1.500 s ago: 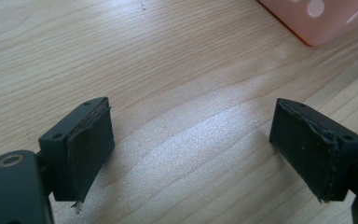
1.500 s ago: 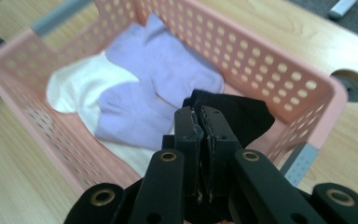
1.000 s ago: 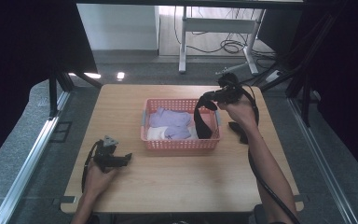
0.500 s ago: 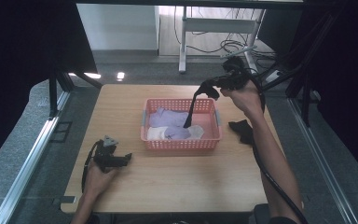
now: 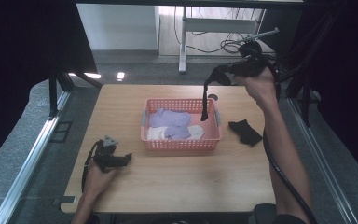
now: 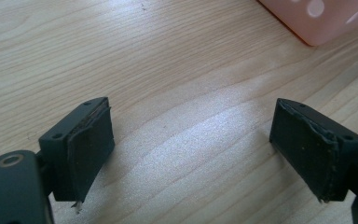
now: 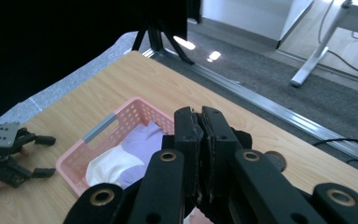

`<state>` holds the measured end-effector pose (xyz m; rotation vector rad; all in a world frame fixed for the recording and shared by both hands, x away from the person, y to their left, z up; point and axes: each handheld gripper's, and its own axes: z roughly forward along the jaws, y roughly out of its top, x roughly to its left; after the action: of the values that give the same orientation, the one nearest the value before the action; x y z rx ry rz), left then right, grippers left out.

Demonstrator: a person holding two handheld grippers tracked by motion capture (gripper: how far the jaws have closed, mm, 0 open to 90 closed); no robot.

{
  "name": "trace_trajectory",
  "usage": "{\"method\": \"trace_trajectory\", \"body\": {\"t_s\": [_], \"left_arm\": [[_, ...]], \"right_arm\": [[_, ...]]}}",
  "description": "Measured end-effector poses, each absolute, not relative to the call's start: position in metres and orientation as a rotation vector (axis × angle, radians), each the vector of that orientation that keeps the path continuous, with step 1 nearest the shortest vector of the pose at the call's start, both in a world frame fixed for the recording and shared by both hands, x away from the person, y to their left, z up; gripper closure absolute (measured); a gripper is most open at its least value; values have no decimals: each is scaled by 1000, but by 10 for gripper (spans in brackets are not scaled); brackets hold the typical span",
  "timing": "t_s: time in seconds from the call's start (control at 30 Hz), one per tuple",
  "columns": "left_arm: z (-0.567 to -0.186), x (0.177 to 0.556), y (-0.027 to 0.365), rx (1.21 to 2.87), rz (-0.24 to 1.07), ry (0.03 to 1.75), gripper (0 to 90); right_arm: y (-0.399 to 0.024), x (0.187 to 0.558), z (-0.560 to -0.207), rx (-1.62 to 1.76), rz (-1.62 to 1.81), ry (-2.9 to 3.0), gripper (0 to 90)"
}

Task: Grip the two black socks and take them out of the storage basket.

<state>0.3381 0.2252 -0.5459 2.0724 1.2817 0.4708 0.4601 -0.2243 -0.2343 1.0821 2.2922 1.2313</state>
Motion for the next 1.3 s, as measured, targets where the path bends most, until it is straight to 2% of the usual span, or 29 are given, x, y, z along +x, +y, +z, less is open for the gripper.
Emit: {"method": "trace_trajectory", "body": {"t_s": [0.43, 0.8, 1.07, 1.3], "left_arm": [[-546, 338, 225, 2072, 471, 1282, 133], [-546, 338, 225, 2073, 470, 1282, 133], [-546, 338, 225, 2070, 473, 1281, 133], [-546, 338, 225, 2067, 476, 1280, 133]], "right_arm": [[-275, 456, -215, 1198, 1196, 2160, 855], [-311, 456, -223, 1302, 1107, 2088, 855], [-334, 456, -250, 1372, 998, 2088, 854], [-343, 460, -289, 1416, 894, 2129, 852]]}}
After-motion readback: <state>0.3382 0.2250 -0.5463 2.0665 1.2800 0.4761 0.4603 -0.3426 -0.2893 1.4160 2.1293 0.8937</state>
